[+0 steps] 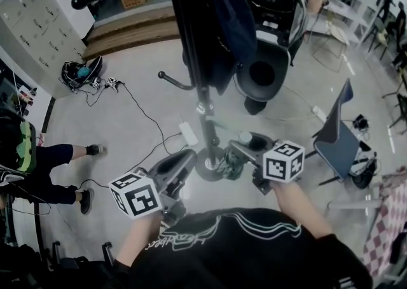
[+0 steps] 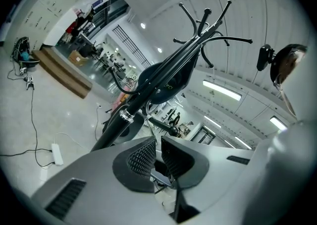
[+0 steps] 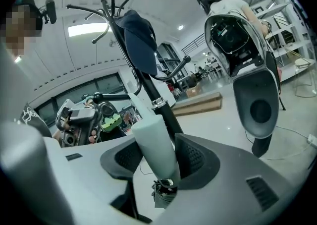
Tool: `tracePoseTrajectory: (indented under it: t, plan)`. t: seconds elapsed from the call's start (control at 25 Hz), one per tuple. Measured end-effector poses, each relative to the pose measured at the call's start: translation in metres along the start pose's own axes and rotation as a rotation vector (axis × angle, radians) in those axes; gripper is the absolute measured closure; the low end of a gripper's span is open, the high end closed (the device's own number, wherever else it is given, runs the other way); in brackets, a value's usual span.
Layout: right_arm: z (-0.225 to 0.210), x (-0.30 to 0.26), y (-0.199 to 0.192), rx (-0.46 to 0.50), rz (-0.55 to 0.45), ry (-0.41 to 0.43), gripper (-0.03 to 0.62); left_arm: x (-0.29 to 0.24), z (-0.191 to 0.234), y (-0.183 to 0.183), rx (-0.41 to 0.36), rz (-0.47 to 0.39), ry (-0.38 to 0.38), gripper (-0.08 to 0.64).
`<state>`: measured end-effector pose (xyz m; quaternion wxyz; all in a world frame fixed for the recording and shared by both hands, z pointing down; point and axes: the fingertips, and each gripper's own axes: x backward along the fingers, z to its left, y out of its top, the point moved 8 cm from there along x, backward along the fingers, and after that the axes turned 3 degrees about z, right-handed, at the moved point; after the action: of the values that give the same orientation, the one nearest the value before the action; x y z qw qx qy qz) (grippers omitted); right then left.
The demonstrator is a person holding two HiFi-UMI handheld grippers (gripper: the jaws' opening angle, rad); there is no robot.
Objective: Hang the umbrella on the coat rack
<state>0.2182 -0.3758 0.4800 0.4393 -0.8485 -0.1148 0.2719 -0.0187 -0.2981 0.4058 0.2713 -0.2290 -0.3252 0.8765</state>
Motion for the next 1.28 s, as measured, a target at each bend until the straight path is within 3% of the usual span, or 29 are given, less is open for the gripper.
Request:
tracePoseTrajectory:
  t: [0.6, 0.76, 1.08, 1.28]
  plan:
    - [-0.008, -0.048, -0.027, 0.037, 0.116, 0.107, 0.378, 0.009, 0.003, -0.01, 0.003, -0.036, 0.03, 0.528]
    - [-0.01, -0.053, -0.025, -0.047, 0.076, 0.134, 0.332, 0.018, 0.009, -0.013, 0.005, -0.044, 0.046, 0.528]
    - [0.015, 0.01, -0.007, 0.007, -0.023, 0.106, 0.333, 0.011, -0.013, -0.023, -0.018, -0.007, 0.042, 0.528]
    - [0.054, 0.057, 0.013, 0.009, -0.16, 0.164, 0.346, 0.011, -0.032, -0.02, -0.08, 0.03, -0.013, 0.528]
